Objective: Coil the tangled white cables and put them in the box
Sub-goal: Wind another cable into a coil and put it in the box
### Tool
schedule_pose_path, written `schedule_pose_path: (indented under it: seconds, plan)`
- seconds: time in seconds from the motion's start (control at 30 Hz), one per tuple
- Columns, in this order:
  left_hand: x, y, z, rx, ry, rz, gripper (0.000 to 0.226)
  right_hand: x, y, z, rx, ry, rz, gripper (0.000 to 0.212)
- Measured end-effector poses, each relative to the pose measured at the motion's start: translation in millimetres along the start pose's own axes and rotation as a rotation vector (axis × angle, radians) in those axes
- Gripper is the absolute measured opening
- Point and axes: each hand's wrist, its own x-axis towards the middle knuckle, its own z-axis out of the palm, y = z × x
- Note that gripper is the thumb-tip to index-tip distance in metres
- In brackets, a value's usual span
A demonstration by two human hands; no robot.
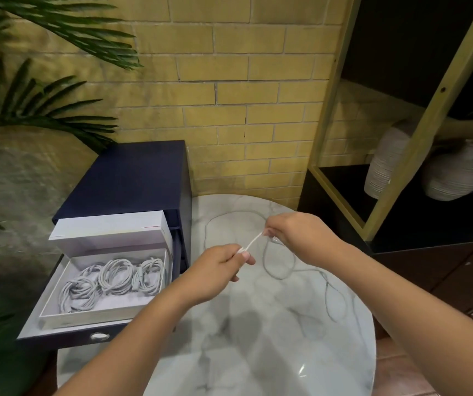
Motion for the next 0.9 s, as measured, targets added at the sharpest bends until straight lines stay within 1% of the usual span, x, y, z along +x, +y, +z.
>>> schedule_pose_path:
  seconds: [0.1, 0.17, 0.23, 0.3, 0.4, 0.5, 0.6, 0.67, 0.73, 0.83, 0.9]
  plan:
    - [-0.6, 8.3, 0.5, -0.351, -0.014, -0.053, 0.032, 1.4, -1.7, 9.1, 0.173, 0.017, 0.058, 0.025]
    - [-0.1, 11.0, 1.8, -0.545, -0.005, -0.057, 0.033, 1.5, -3.7, 19.1, 0.251, -0.009, 0.097, 0.022]
    - [0.6, 12.4, 4.2, -0.729, 0.022, -0.050, 0.032, 0.6, -8.5, 29.3, 0.270, -0.044, 0.118, 0.017]
    - [1.4, 14.6, 7.3, -0.868, 0.036, -0.035, 0.031, -1.2, -14.0, 38.3, 0.262, -0.082, 0.128, 0.015]
    - [2.3, 16.4, 10.8, -0.951, 0.041, -0.016, 0.030, -6.1, -20.5, 51.6, 0.280, -0.156, 0.123, 0.015]
    - [3.2, 15.7, 14.1, -0.915, 0.082, -0.012, 0.030, -12.3, -29.5, 58.7, 0.312, -0.270, 0.093, 0.027]
    - [3.9, 11.7, 21.9, -0.829, 0.117, 0.003, 0.031, -16.6, -39.6, 60.9, 0.350, -0.375, 0.086, 0.025]
    - [5.7, 7.3, 25.6, -0.782, 0.146, 0.018, 0.033, -18.5, -41.7, 60.9, 0.348, -0.434, 0.085, 0.019]
    - [8.7, 1.4, 26.2, -0.655, 0.183, 0.053, 0.031, -22.4, -41.3, 61.6, 0.340, -0.477, 0.095, 0.014]
    - [11.6, -5.9, 19.0, -0.396, 0.254, 0.096, 0.034, -30.8, -42.0, 62.2, 0.289, -0.523, 0.054, 0.022]
    - [12.6, -14.0, 13.1, -0.230, 0.269, 0.097, 0.030, -35.2, -40.6, 61.6, 0.259, -0.506, 0.017, 0.023]
